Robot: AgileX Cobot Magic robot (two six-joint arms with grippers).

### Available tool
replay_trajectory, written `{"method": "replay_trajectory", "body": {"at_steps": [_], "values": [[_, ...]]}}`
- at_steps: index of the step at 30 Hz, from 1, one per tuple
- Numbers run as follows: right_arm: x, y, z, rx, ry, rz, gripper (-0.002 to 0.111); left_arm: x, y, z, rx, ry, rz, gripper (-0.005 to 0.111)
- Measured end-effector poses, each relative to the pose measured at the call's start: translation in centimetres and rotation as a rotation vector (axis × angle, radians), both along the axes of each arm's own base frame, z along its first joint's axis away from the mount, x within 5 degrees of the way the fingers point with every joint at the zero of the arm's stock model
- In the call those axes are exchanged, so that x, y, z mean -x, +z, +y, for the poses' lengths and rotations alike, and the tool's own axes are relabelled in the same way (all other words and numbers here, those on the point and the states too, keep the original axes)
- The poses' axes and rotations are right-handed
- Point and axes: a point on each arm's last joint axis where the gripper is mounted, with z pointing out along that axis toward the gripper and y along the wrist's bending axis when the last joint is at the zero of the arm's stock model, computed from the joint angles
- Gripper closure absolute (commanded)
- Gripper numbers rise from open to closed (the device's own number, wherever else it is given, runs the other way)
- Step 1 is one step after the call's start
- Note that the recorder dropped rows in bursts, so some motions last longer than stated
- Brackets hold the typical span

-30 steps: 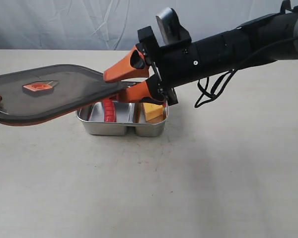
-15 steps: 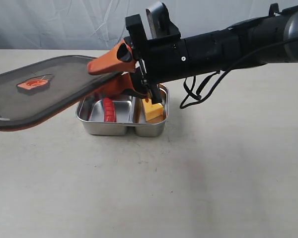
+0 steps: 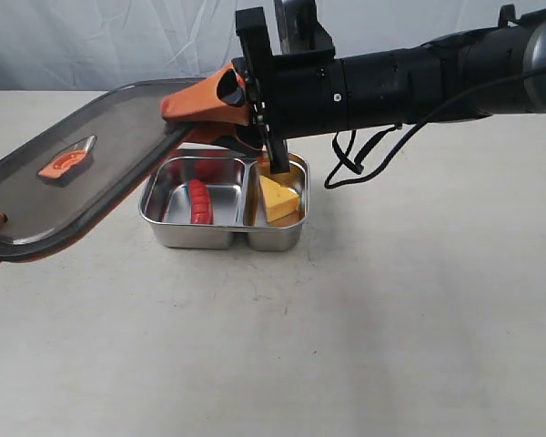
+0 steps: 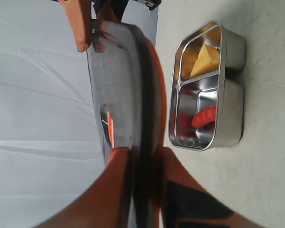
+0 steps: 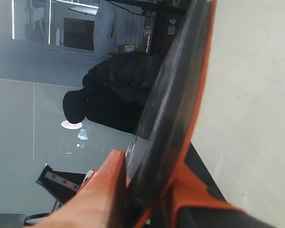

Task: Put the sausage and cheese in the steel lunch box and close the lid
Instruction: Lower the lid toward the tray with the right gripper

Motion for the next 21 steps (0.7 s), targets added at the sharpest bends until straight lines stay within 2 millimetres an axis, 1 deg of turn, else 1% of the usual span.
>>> {"method": "replay_trajectory", "body": {"at_steps": [1,5,6,7,8,14,21], "values": [[0.0,0.1,0.0,-0.002,-0.001,-0.004,0.108,0.0,0.0,0.0,0.011,0.004,0.007,0.085],[0.4,0.7,0.1,-0.008,0.005,-0.038,0.108,0.0,-0.1,0.0,0.063,0.023,0.042,0.053],[0.5,0.8,0.2,-0.010,0.008,-0.042,0.108,0.0,-0.1,0.0,0.079,0.028,0.048,0.047],[0.6,1.0,0.2,-0.011,0.006,-0.050,0.108,-0.1,0.0,0.0,0.093,0.033,0.050,0.044],[0.6,1.1,0.2,-0.008,-0.004,-0.059,0.108,-0.1,0.1,0.0,0.105,0.037,0.050,0.042],[1.0,1.6,0.0,0.035,-0.076,-0.093,0.109,0.1,0.3,0.2,0.144,0.044,0.038,0.042],[1.0,1.1,-0.2,0.047,-0.143,-0.067,0.109,0.7,0.3,0.4,0.161,0.040,0.041,0.042]]}}
